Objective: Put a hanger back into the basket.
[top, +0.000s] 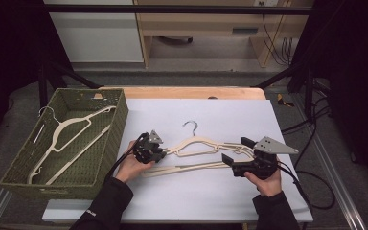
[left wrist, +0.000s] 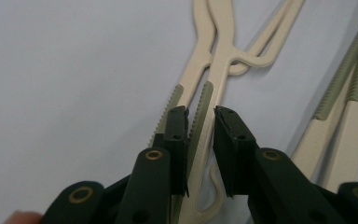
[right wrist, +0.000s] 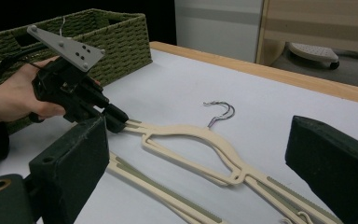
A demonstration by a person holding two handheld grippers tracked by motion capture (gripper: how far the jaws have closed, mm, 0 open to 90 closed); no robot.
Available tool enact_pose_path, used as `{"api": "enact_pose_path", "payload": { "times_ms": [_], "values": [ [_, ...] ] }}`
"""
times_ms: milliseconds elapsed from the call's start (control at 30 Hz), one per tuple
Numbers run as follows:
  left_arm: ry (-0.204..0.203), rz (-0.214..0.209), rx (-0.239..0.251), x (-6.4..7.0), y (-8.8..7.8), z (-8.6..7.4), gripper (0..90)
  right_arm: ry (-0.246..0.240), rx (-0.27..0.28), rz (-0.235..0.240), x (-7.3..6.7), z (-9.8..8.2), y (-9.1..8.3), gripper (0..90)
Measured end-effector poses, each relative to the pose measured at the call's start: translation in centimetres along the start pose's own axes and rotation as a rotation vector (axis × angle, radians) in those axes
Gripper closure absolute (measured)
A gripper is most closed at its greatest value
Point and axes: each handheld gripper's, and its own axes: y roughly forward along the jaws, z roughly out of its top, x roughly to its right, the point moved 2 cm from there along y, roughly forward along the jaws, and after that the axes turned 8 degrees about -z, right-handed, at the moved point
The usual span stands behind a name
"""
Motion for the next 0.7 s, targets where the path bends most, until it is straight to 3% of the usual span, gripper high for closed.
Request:
{"api": "enact_pose_path", "payload": {
  "times_ms": [67, 200, 300, 400, 500, 533, 600, 700],
  "values": [
    [-0.004, -0.009, -0.004, 0.0, 0.2, -0.1, 67.2, -0.001, 0.000, 0.002, 0.0, 0.0, 0.1, 6.7],
    [-0.023, -0.005, 0.001, 0.0, 0.2, -0.1, 70.4, -0.006, 0.001, 0.002, 0.0, -0.1, 0.2, 6.7],
    [-0.009, -0.010, -0.015, 0.3, 0.1, 0.0, 74.1, -0.006, 0.002, 0.003, 0.0, -0.1, 0.2, 6.9],
    [-0.006, -0.075, -0.020, 0.8, 0.0, -0.1, 77.4, -0.006, 0.001, 0.003, 0.0, 0.0, 0.1, 7.0],
    [0.018, -0.055, -0.013, 1.4, 0.1, 0.0, 78.0, -0.003, 0.000, 0.002, 0.0, -0.1, 0.1, 7.1],
    [0.015, -0.048, -0.010, 1.4, 0.3, -0.1, 77.4, -0.006, 0.001, 0.004, 0.0, -0.1, 0.2, 7.1],
    [-0.013, -0.072, 0.006, 1.3, 0.4, -0.1, 67.7, -0.001, -0.004, 0.005, -0.1, -0.1, 0.2, 7.2],
    [0.002, -0.057, -0.003, 1.5, 0.5, 0.0, 66.3, 0.001, -0.001, 0.007, 0.0, 0.0, 0.2, 7.5]
  ]
}}
